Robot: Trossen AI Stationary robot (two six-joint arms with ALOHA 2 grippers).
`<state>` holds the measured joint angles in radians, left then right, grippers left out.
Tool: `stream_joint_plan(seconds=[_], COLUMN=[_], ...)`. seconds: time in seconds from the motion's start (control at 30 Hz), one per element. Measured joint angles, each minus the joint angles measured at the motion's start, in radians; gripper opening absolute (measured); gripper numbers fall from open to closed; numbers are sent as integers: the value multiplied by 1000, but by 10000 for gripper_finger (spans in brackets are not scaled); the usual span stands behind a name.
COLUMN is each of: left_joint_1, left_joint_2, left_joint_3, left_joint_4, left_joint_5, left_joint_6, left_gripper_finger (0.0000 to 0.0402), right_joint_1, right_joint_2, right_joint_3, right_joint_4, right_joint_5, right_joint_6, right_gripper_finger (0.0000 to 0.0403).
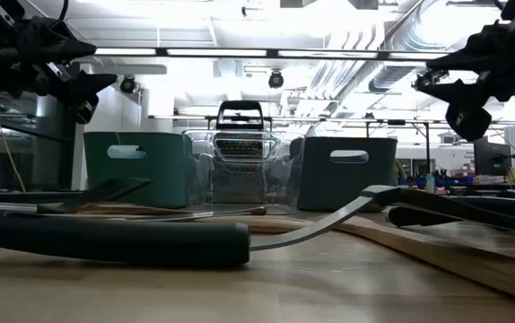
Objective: Pick & Place Kitchen Items
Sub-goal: Put the table knife into the blue bin
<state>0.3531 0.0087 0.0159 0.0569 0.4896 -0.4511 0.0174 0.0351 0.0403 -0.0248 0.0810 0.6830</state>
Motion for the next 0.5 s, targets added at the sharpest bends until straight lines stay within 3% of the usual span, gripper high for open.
stream_joint_plan(seconds=[0.27, 0.5], left_joint_1=[0, 0], left_joint_2=[0, 0], left_joint_3=[0, 0], left_joint_4=[0, 0], left_joint_5=[0, 0], left_joint_6=[0, 0], left_gripper_finger=[223, 223], right_joint_1=[0, 0], right_joint_2=[138, 355], right_joint_3=[167, 374], right_joint_4=[-210, -415], right_joint_5=[-4, -2], right_joint_6=[-9, -25], right_gripper_finger=[151, 152])
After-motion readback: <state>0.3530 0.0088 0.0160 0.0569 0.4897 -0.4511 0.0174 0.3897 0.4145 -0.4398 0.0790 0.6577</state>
